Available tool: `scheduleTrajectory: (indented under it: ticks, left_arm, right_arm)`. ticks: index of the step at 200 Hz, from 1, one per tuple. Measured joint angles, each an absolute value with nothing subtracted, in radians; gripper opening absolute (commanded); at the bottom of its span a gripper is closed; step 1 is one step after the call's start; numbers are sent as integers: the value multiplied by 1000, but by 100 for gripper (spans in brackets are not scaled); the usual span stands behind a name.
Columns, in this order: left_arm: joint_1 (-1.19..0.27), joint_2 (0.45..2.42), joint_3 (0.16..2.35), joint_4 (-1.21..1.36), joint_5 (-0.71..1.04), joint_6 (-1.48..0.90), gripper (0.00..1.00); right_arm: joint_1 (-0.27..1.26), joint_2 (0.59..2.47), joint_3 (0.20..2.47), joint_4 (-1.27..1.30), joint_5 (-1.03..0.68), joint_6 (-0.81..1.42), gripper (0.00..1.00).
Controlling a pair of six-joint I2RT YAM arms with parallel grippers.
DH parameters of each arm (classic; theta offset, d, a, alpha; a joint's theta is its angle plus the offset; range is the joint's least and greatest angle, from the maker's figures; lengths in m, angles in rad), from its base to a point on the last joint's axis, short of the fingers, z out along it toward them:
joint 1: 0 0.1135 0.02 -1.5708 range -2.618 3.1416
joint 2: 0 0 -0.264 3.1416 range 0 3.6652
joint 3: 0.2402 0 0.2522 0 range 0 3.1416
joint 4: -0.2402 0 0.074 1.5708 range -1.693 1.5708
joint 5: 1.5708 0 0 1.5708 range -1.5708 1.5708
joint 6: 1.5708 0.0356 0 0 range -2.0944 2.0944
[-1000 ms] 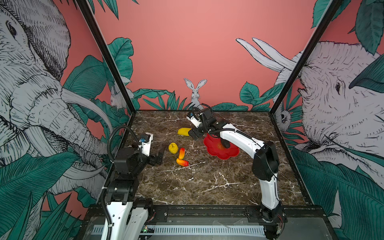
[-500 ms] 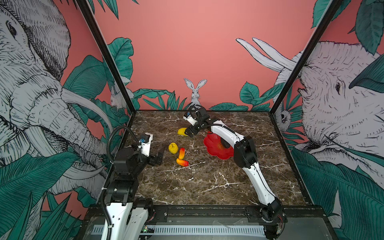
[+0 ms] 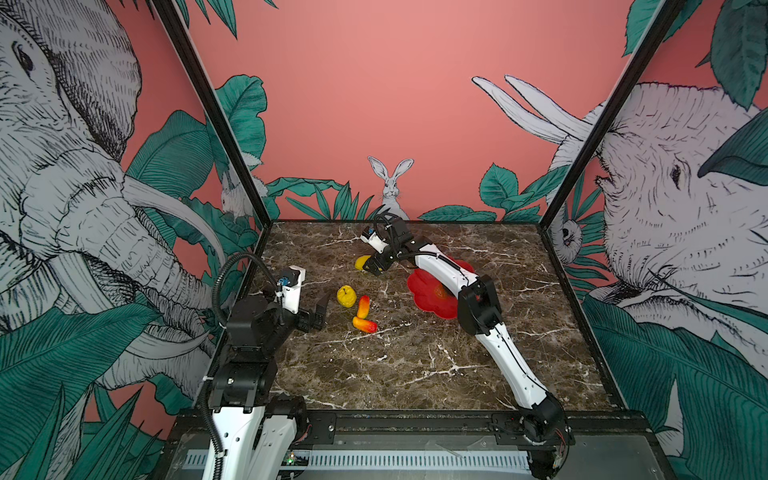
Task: Place and organize the fake fruits in the fruit bowl
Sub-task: 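Move the right gripper to the long yellow fruit and grasp it, then place the long yellow fruit in the bowl beside the avocado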
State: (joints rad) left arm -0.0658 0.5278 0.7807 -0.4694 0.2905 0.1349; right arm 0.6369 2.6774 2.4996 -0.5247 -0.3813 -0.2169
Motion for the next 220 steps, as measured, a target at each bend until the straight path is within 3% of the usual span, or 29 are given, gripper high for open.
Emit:
scheduleTrajectory:
  ticks: [30,59,152,220]
  left_arm:
    - [-66,528,781,-469,292,134,100]
    - [-66,528,781,-469,291,135,100]
    - [-66,521,781,-469,287,135,100]
    - [-66,511,781,-469,272,136,100]
  right_arm:
    - [637,2683,2499,-537,-378,-216,95]
    - [637,2683,2500,-553,-379,-212,80]
    - [637,2683,2547,-636,-354,-218,53]
    - [637,2687,2572,-675,-324,-228,18]
